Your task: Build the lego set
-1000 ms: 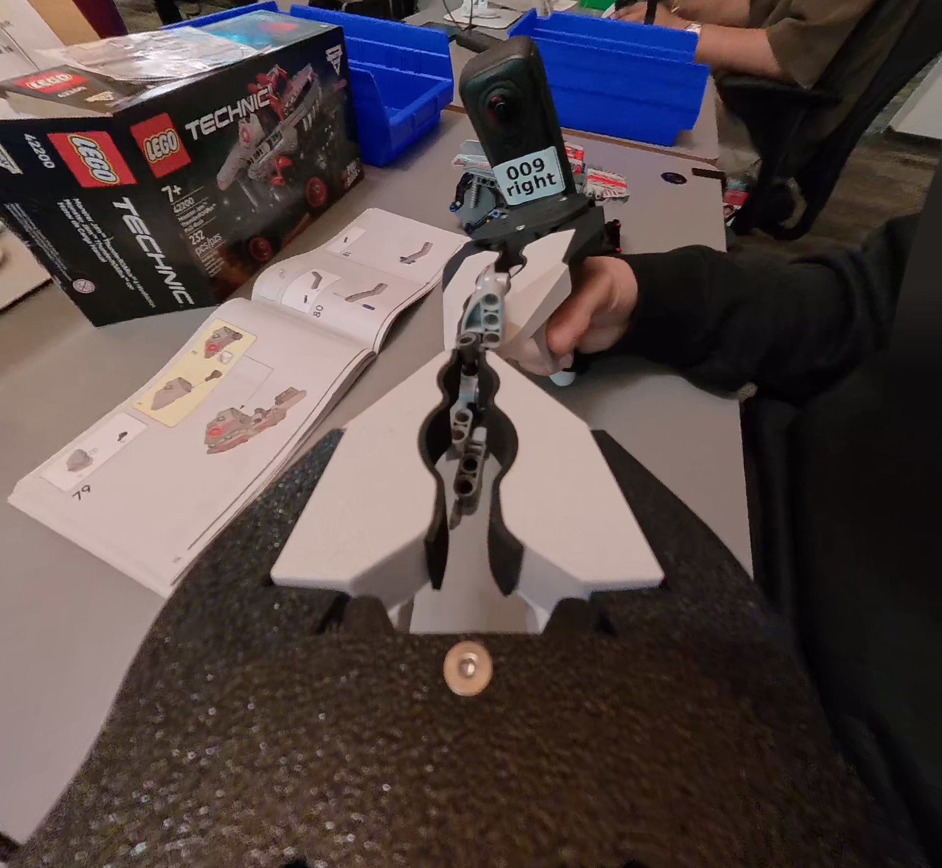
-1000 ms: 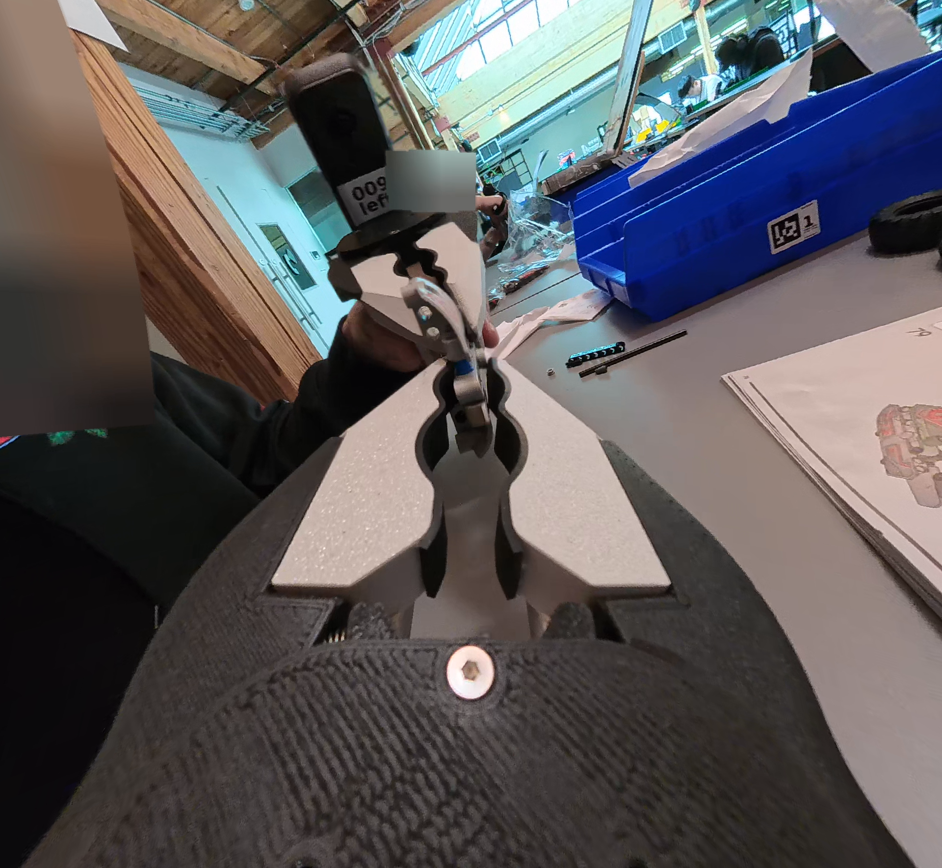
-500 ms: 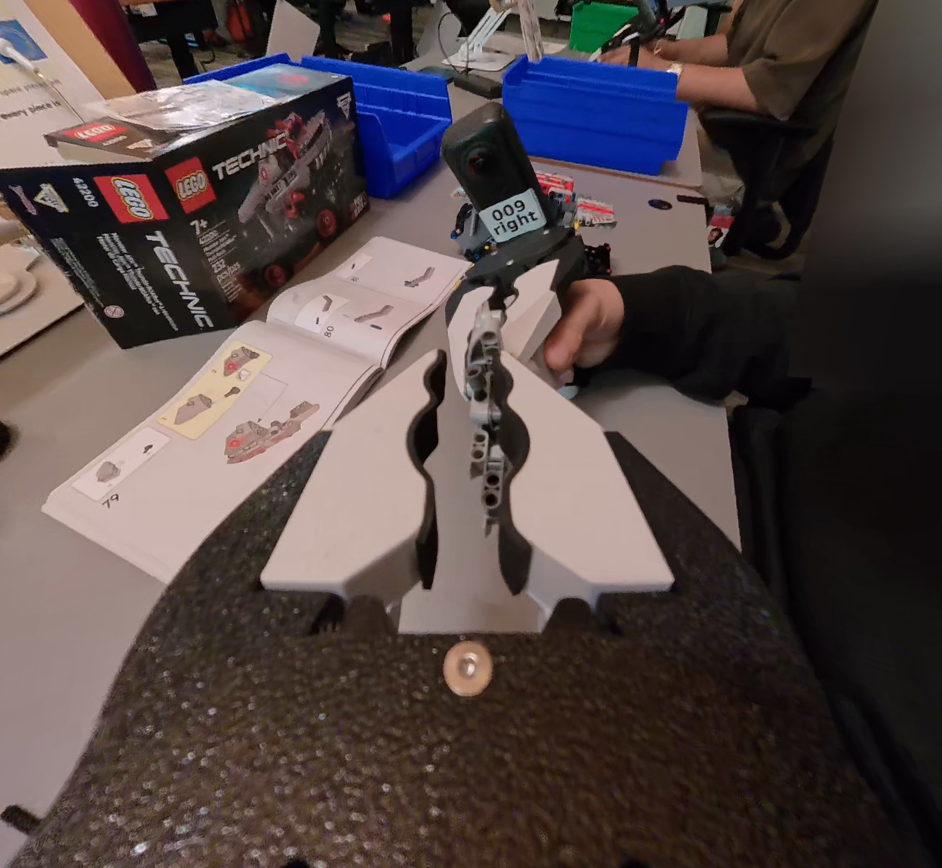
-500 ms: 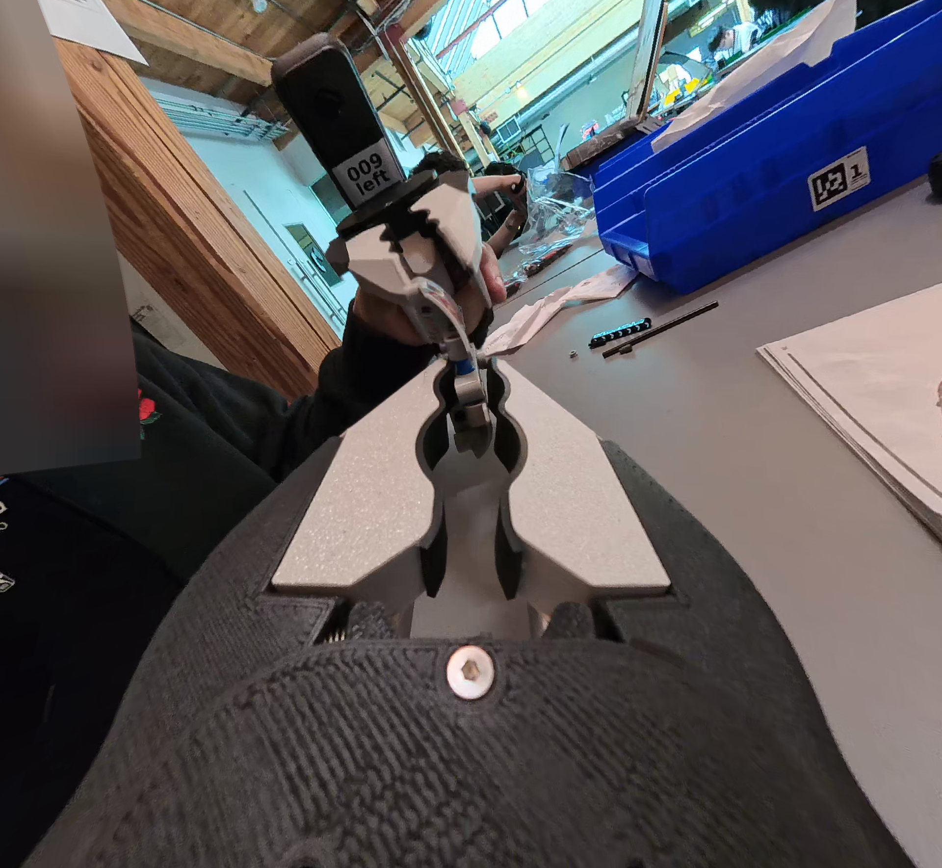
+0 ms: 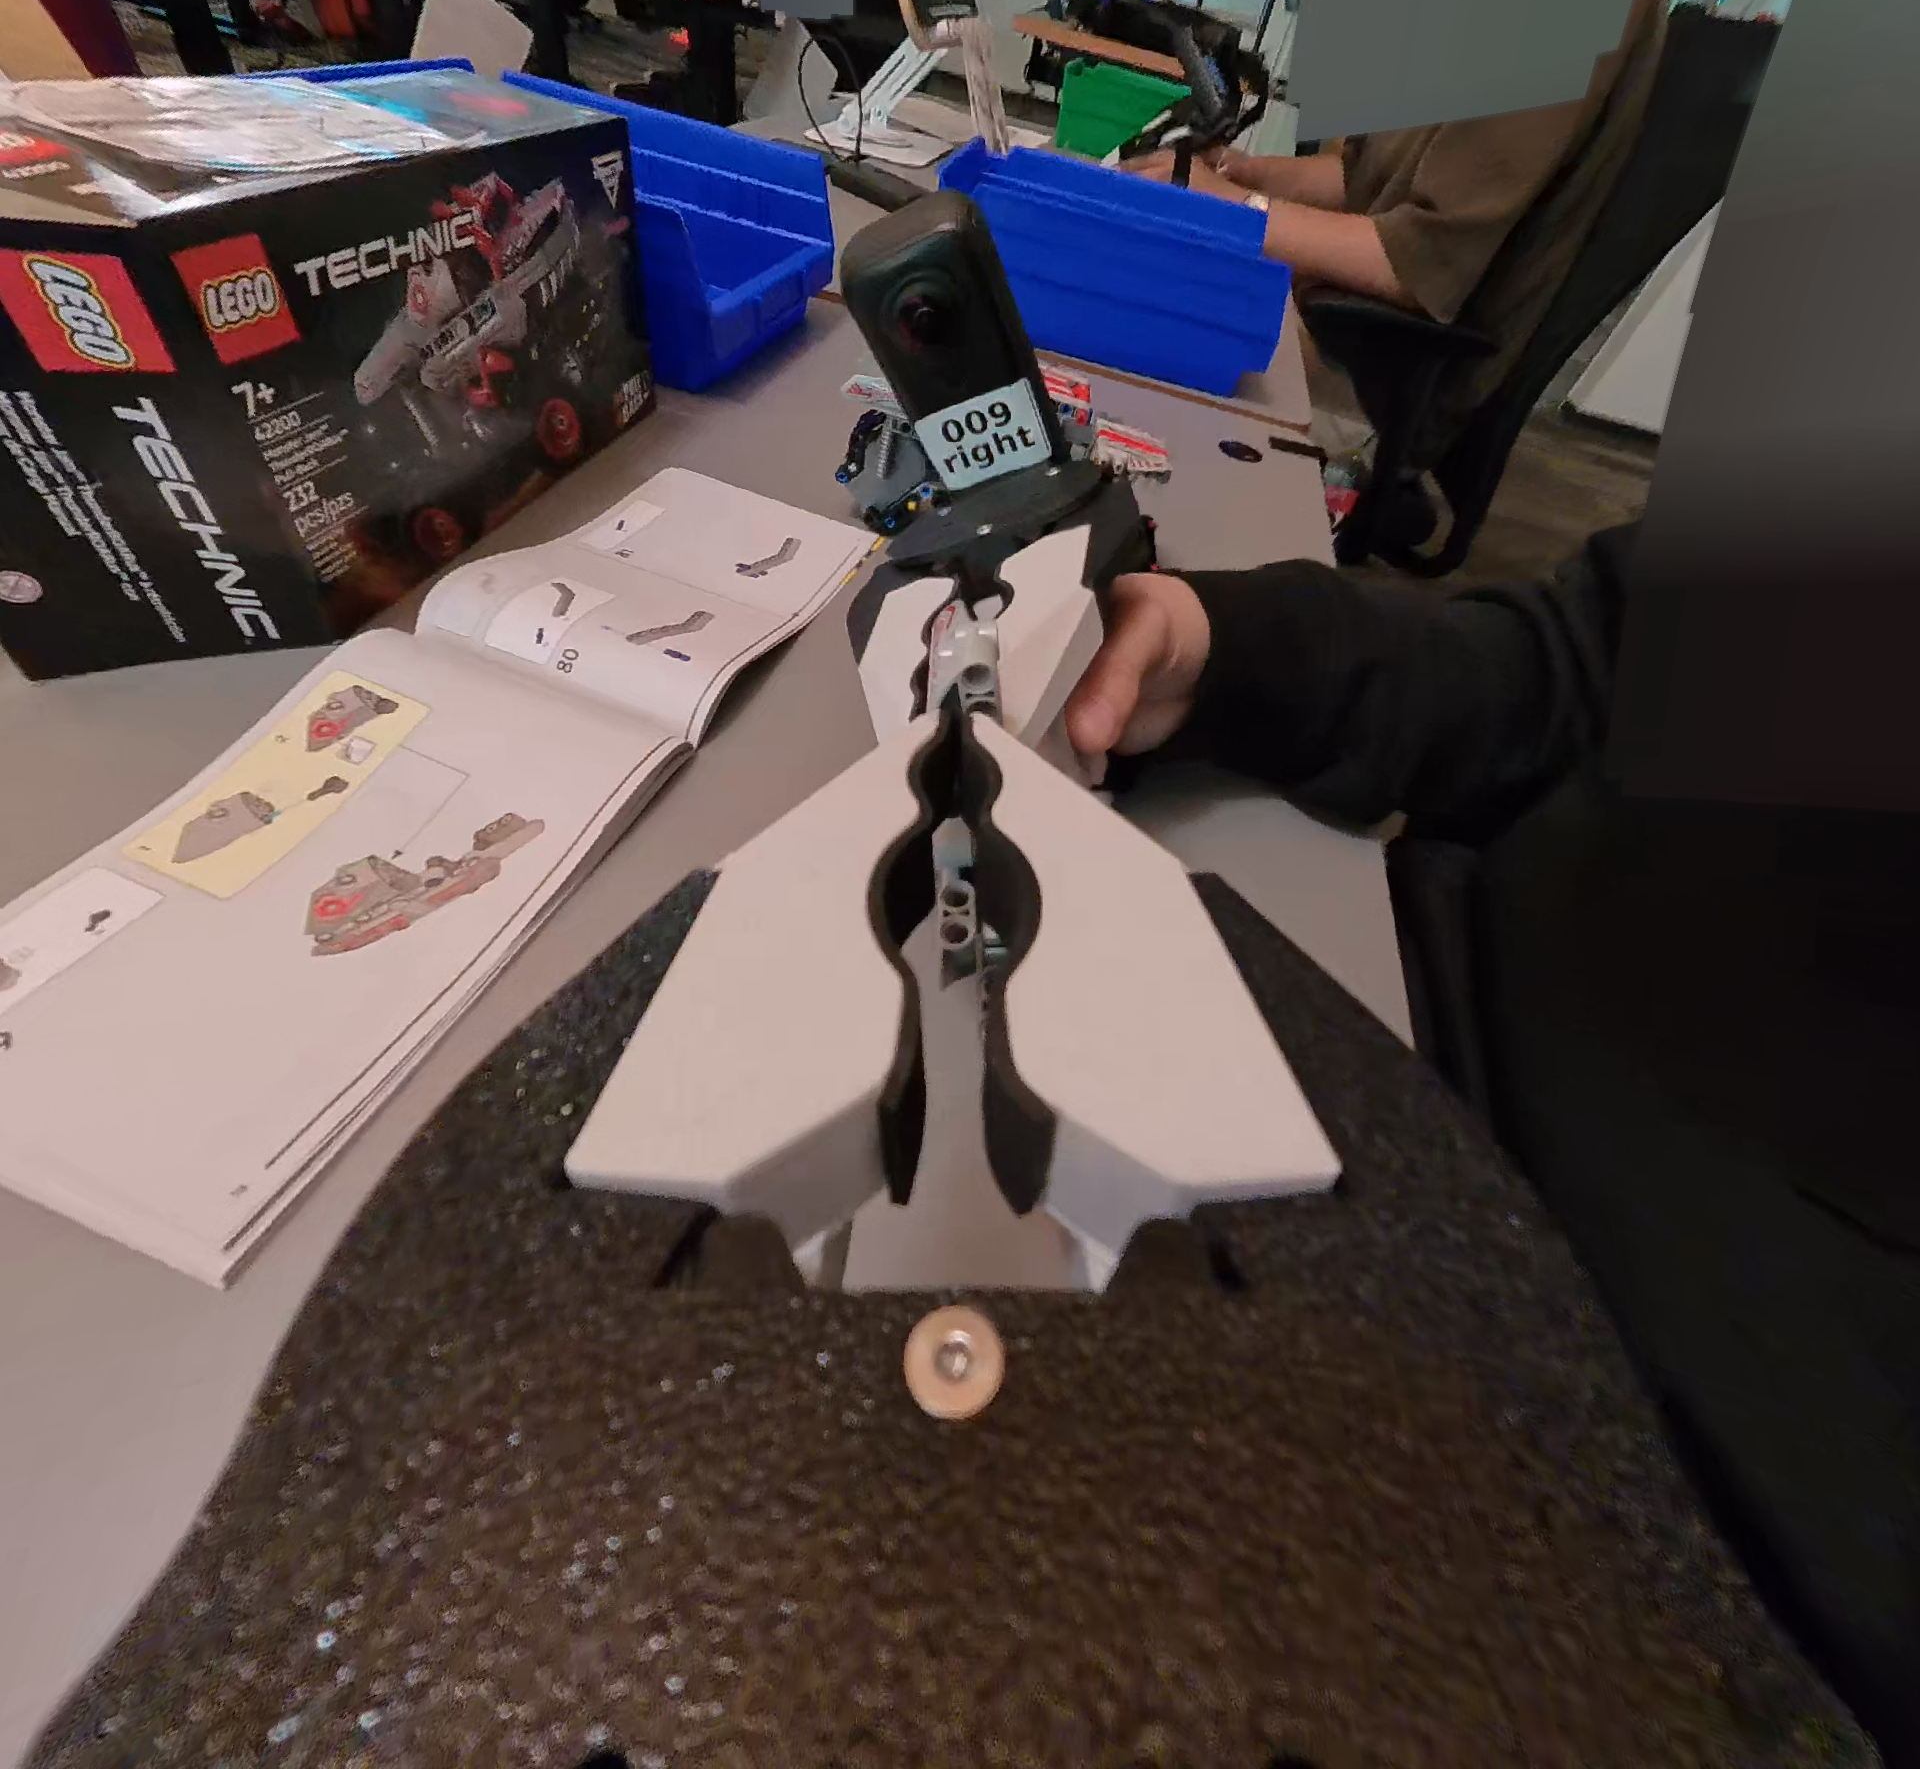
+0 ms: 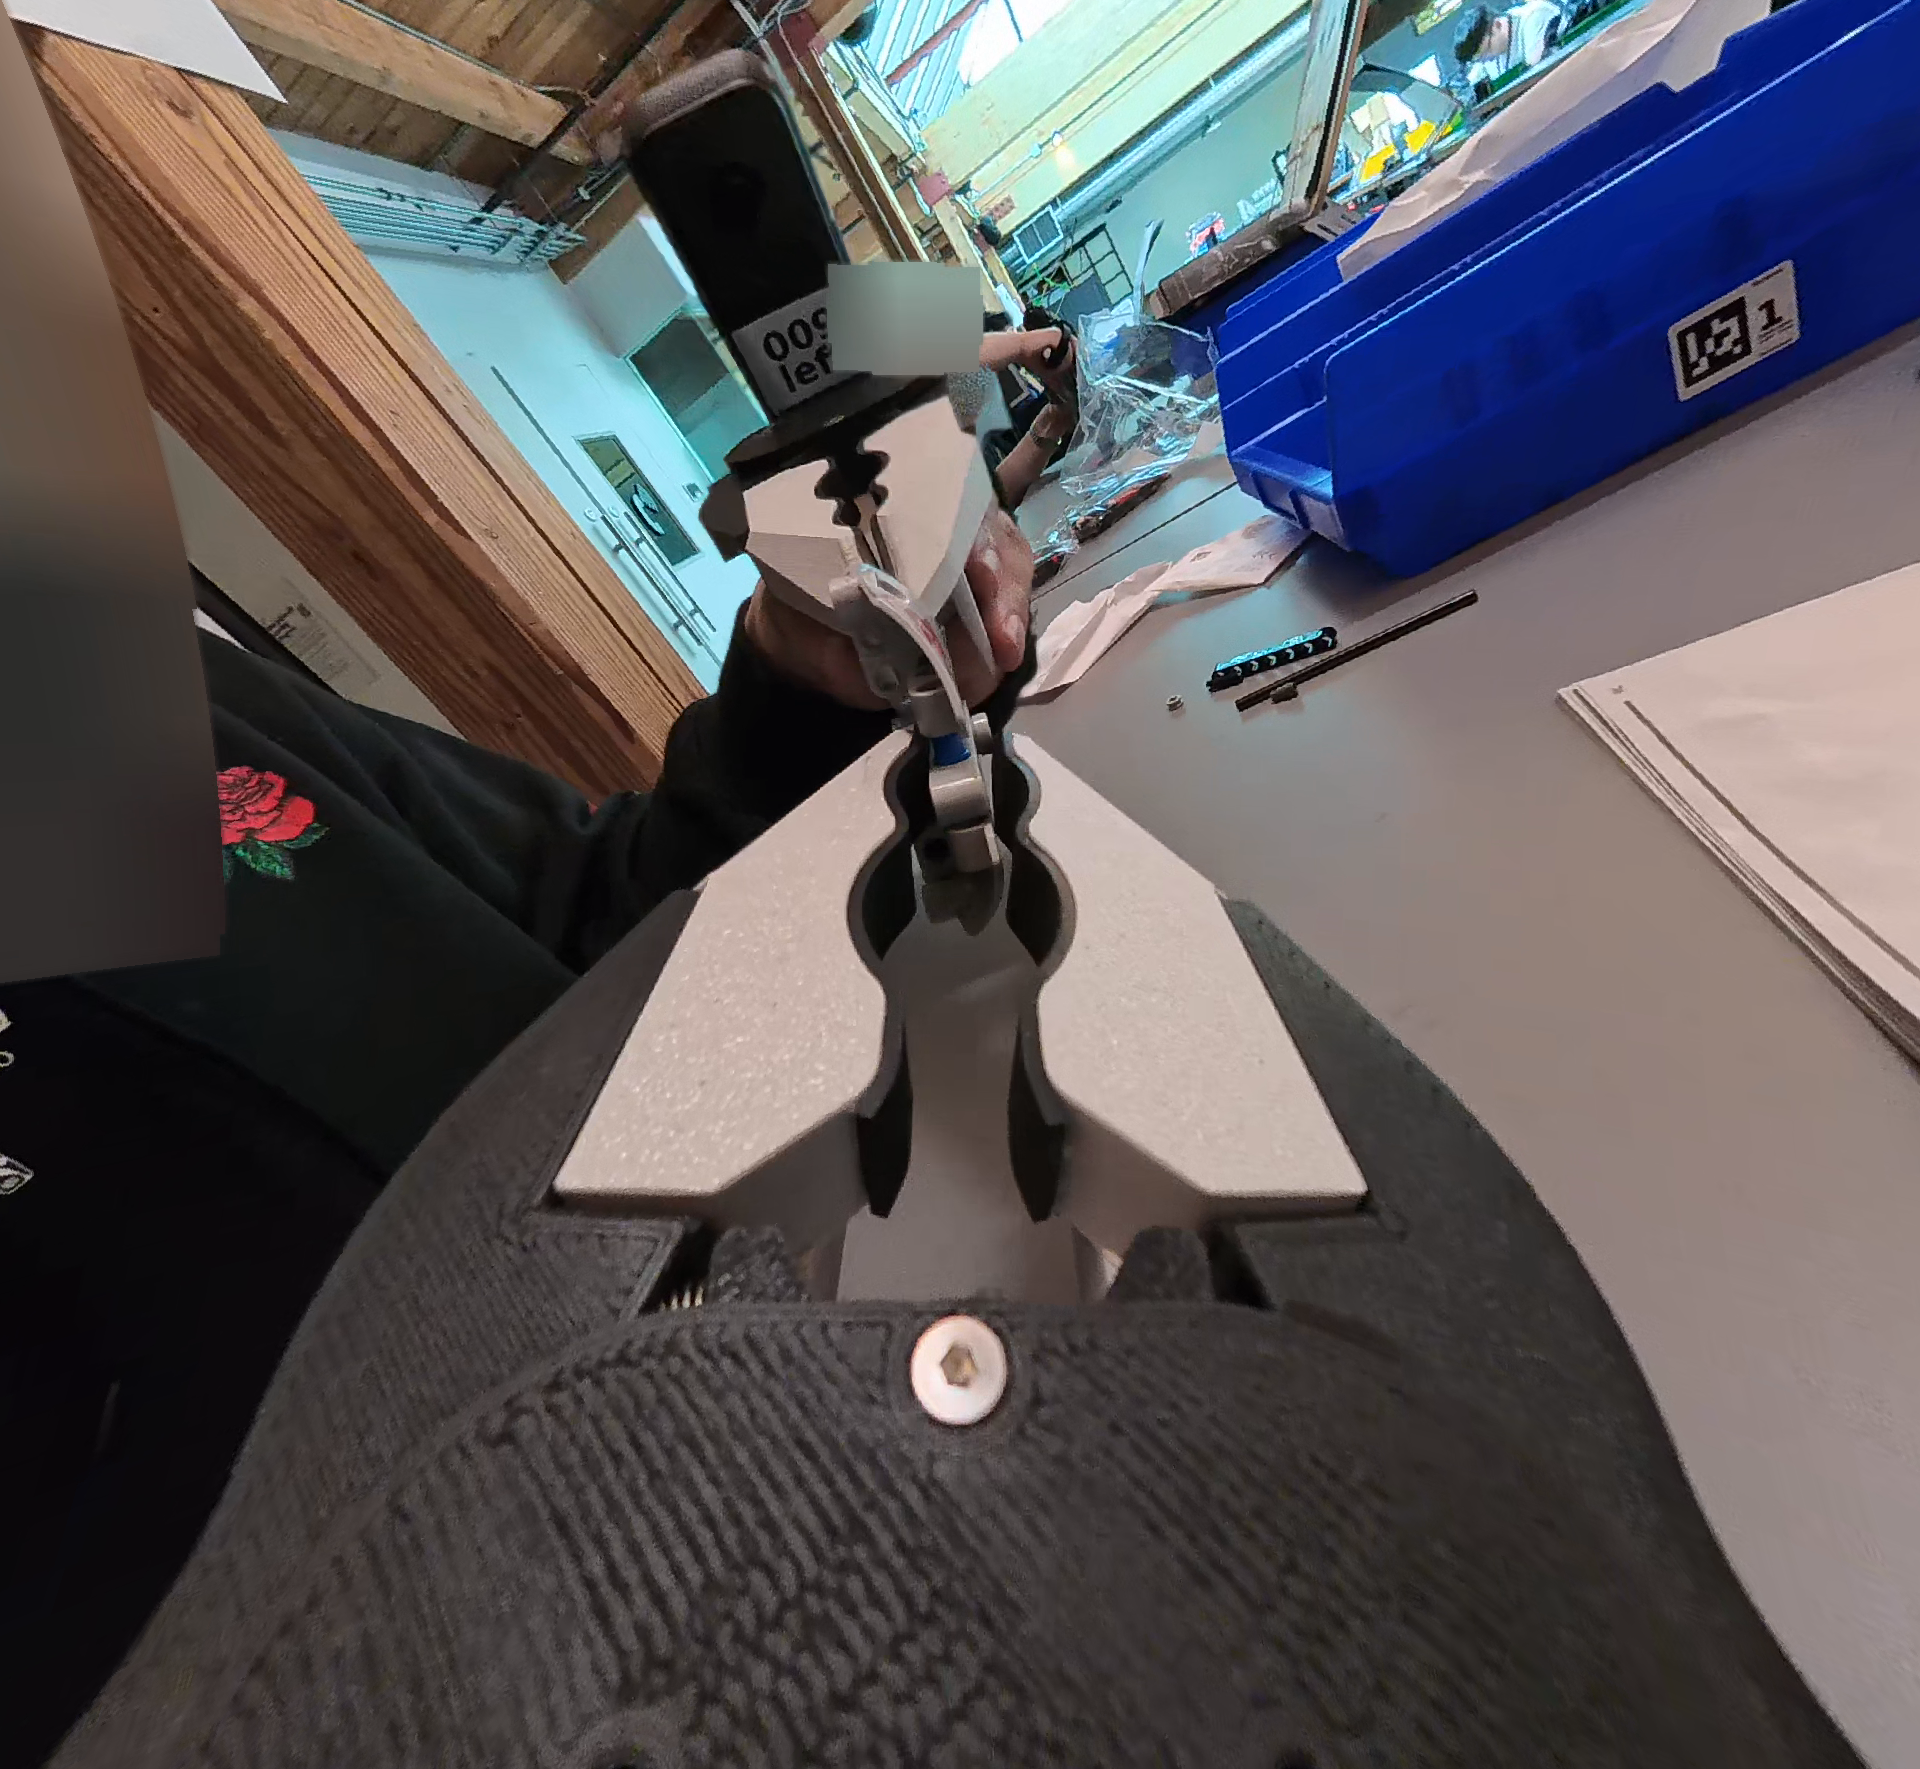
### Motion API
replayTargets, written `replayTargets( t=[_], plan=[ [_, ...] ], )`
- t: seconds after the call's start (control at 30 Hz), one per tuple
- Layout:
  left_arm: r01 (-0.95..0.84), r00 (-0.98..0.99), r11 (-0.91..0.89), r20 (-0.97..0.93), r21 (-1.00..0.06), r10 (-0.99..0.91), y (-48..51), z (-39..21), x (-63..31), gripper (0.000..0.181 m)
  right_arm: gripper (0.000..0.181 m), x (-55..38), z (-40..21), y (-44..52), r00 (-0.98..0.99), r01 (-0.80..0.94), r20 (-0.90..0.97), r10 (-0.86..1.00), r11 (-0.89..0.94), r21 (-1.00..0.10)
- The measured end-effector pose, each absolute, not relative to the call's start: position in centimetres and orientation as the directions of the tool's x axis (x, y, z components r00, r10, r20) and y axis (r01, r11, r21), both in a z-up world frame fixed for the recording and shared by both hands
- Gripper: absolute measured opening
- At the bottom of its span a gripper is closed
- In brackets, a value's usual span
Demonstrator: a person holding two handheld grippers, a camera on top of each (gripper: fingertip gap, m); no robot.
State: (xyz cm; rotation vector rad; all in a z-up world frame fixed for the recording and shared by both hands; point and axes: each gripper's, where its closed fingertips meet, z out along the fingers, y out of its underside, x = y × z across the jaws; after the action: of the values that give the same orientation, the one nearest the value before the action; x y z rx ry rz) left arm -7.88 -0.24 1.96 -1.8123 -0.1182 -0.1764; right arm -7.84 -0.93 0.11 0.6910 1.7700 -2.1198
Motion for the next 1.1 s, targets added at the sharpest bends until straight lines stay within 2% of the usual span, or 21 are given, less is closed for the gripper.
replayTargets(
  t=[0.27,0.4,0.53,0.57,0.7,0.83,1.0,1.1],
  plan=[
    [0.273,0.958,-0.219,0.286,-0.937,-0.029,-0.1,1.7,-8.3,0.0,0.01,-8.1,-0.2,-0.7,-0.803,0.57,-0.593,0.062,-0.212,-0.794],
    [0.194,0.98,-0.188,0.197,-0.963,-0.002,-0.6,2.9,-8.5,0.0,0.01,-8.1,-0.1,-0.6,-0.795,0.584,-0.605,0.04,-0.22,-0.782],
    [0.108,0.994,-0.281,0.101,-0.954,0.038,-1.2,2.0,-8.7,0.0,0.01,-7.9,0.1,-0.4,-0.804,0.574,-0.594,0.028,-0.226,-0.787],
    [0.083,0.997,-0.296,0.076,-0.952,0.033,-1.2,1.8,-8.6,0.006,0.01,-7.8,0.3,-0.5,-0.806,0.573,-0.591,0.017,-0.228,-0.787],
    [-0.051,0.999,-0.306,-0.054,-0.951,0.001,-1.2,2.1,-8.0,0.009,0.01,-7.4,0.2,-1.0,-0.802,0.585,-0.597,-0.006,-0.212,-0.783],
    [-0.198,0.98,-0.308,-0.195,-0.931,-0.043,-1.3,2.5,-7.1,0.006,0.009,-7.3,0.3,-1.1,-0.789,0.604,-0.614,-0.028,-0.212,-0.768],
    [-0.269,0.963,-0.34,-0.256,-0.901,-0.083,-1.2,1.7,-6.6,0.024,0.009,-7.1,0.1,-1.4,-0.767,0.634,-0.64,-0.05,-0.206,-0.745],
    [-0.317,0.948,-0.382,-0.298,-0.868,-0.11,-1.2,1.2,-6.1,0.044,0.009,-7.5,-0.2,-1.3,-0.74,0.663,-0.672,-0.04,-0.212,-0.718]
  ],
)
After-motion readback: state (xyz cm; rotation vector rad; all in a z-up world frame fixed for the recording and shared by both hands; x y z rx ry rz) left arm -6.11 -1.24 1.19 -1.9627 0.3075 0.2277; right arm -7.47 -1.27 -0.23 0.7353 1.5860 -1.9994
